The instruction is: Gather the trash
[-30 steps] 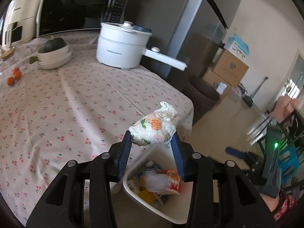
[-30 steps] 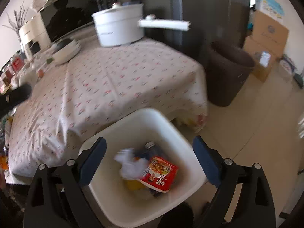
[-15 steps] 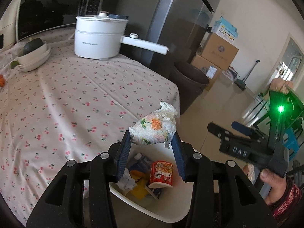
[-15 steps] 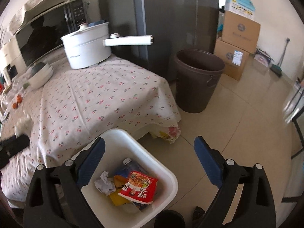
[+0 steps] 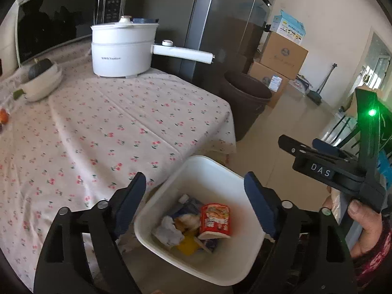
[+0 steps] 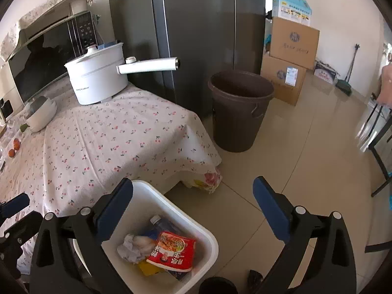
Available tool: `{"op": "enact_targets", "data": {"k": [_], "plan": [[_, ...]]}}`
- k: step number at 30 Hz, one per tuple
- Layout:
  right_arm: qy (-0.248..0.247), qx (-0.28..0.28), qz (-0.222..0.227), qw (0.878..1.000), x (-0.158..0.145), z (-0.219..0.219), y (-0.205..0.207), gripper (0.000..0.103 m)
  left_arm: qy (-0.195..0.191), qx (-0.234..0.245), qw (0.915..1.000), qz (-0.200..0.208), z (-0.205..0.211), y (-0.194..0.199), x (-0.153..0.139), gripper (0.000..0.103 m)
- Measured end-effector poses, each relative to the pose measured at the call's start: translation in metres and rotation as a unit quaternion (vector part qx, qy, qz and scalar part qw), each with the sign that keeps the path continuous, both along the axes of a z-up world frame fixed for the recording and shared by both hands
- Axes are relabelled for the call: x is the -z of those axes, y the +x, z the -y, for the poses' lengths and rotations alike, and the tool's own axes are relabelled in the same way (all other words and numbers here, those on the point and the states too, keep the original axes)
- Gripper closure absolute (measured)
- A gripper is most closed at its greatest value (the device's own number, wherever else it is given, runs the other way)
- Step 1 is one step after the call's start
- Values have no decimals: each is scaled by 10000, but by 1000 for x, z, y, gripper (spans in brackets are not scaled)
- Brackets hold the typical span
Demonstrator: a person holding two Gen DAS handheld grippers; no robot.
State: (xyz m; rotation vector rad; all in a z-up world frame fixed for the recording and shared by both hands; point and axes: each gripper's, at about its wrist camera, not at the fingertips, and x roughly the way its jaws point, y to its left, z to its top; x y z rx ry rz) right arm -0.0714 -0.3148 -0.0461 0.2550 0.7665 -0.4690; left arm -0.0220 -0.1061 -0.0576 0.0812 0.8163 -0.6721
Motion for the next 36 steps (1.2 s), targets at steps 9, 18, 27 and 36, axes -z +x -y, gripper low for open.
{"op": "enact_targets", "data": {"k": [9,18,27,36], "plan": [[-201,-325,449,9983,-24,-30,18,7,324,-1132,9889,901,-30,4,-26,7],[-684,-964,866,9892,-54,-82,49,7,894,-2363,9545,1585,-66,20,-43,7],[-458,-1205,856,9880,-50,-111,82,7,837,-2745,9485,1345,-92,37,-53,7],[-358,-1264,640,9893,-28,-123,96,7,950,-3006,9433,1037,-106,51,-40,7]]}}
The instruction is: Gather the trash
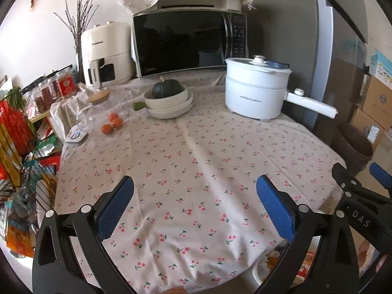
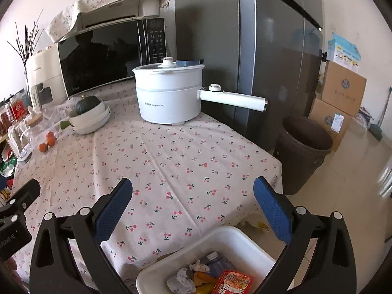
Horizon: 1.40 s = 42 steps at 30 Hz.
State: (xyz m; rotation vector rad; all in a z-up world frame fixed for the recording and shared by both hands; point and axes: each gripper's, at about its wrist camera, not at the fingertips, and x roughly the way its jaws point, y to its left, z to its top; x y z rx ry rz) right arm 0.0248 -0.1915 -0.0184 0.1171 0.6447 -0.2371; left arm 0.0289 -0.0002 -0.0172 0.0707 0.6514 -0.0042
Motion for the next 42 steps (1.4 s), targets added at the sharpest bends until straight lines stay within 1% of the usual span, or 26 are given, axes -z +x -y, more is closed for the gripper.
{"op": "enact_targets", "data": {"k": [4,9,17,42], "plan": [[5,-86,19,10000,-2,-6,1,7,-97,-106,9998,-130,-6,3,4,7],[-39,-164,63,9998,-4,-10,-2,7,-25,-113,9998,-149,-3,2,6,7],[8,-129,99,9999,-7,-5,-7,7,-1,-163,9996,-214,-4,4,9,7],[59,-232,-61,9997,-1,-7,-7,7,-31,-199,9994,-282,-8,6,14,7]]}}
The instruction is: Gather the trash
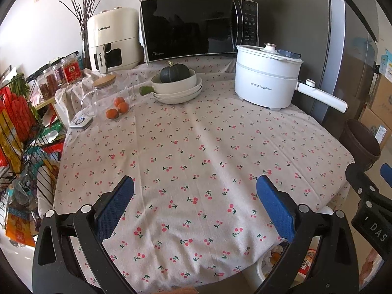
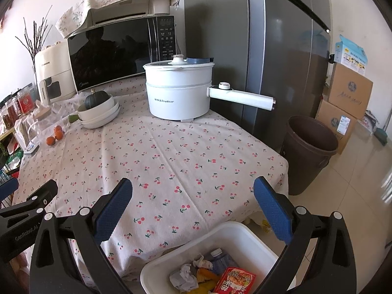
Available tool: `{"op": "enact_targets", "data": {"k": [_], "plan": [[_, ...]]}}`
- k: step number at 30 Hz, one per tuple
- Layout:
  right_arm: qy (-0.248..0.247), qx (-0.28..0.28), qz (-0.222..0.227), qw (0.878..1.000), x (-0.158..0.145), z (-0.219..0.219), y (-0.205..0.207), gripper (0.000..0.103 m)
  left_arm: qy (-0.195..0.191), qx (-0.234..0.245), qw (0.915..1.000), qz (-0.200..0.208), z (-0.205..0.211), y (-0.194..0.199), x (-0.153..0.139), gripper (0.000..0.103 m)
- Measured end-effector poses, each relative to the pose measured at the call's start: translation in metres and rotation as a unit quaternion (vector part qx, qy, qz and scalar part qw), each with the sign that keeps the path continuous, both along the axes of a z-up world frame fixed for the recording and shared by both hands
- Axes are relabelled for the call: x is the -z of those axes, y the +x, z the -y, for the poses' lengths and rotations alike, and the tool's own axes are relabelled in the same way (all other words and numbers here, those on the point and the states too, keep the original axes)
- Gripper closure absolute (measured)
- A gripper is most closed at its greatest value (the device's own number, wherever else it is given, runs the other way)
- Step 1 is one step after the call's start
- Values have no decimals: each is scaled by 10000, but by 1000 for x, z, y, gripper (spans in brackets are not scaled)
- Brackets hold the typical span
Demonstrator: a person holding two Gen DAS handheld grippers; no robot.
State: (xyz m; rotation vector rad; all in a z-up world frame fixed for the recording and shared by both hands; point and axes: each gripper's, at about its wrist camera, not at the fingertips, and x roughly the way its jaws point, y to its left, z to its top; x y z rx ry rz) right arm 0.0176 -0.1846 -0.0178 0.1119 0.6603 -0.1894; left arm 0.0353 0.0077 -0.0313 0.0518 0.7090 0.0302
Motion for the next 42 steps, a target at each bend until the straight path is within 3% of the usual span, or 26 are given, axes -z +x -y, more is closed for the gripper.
{"op": "enact_targets", "data": {"k": [19,33,38,42], "plan": [[-13,-32,-64,10000,3,-2,1,7,61,3,9999,96,-1,-2,-1,7],[-12,-43,-66,10000,4,-2,1,7,-130,228,9996,113,0,-1,-1,18],[-61,-24,-41,10000,3,-3,0,7,-133,140,9998,80,0,-1,-2,7],[-63,-11,-52,10000,3,-2,0,7,-161,110,9998,19,0,-1,-1,7]]}}
